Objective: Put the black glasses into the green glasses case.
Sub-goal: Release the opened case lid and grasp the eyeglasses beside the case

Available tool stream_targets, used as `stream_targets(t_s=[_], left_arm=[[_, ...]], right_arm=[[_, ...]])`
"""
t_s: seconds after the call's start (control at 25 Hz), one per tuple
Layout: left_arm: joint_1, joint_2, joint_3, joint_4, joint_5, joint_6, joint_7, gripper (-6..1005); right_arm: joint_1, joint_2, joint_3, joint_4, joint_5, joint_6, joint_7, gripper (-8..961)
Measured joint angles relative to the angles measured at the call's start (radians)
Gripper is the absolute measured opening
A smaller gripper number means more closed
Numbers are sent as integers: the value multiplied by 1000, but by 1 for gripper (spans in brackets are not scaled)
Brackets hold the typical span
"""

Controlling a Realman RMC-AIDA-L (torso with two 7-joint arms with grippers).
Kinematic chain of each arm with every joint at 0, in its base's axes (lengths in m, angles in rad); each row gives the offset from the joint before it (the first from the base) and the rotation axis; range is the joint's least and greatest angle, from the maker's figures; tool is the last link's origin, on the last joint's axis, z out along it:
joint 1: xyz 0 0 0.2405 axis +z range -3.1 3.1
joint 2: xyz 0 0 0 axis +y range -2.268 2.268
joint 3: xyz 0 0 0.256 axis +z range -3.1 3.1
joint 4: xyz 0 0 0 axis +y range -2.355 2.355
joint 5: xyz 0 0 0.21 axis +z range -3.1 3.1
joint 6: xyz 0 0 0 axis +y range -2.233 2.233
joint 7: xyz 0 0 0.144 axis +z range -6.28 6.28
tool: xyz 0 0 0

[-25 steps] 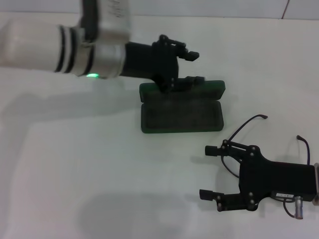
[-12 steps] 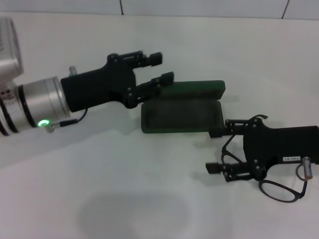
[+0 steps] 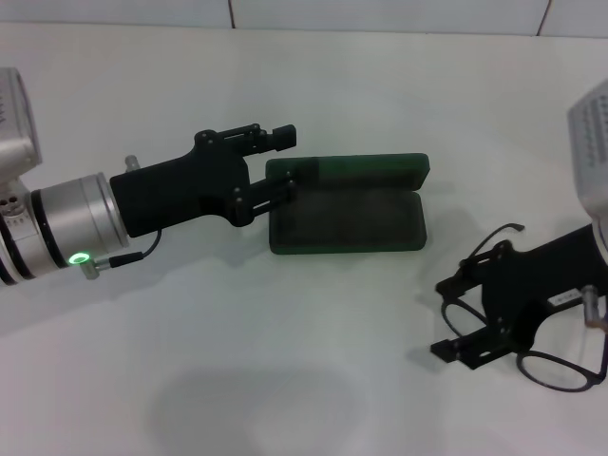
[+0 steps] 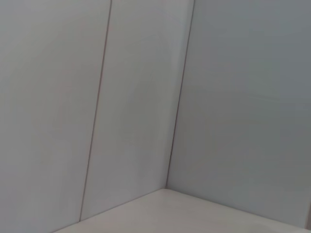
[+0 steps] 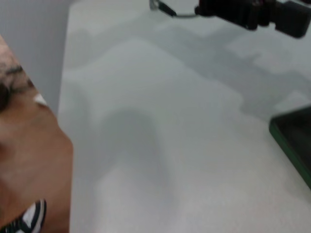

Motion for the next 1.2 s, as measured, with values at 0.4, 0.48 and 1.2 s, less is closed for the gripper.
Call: stream_targets(t_s=[0.4,0.48,1.2], left_arm=[[-22,-9,9,-2,17,-22,-12,521],[-23,-10,9,-3,18,-23,-13,521],[-50,5,10,-5,39,-39,-66,520]], right_arm=[[105,3,-3,-108,-123,-71,147,728],[107,4,3,-122,-124,-69,147,725],[72,9,39,-228,-312,-312,196,694]])
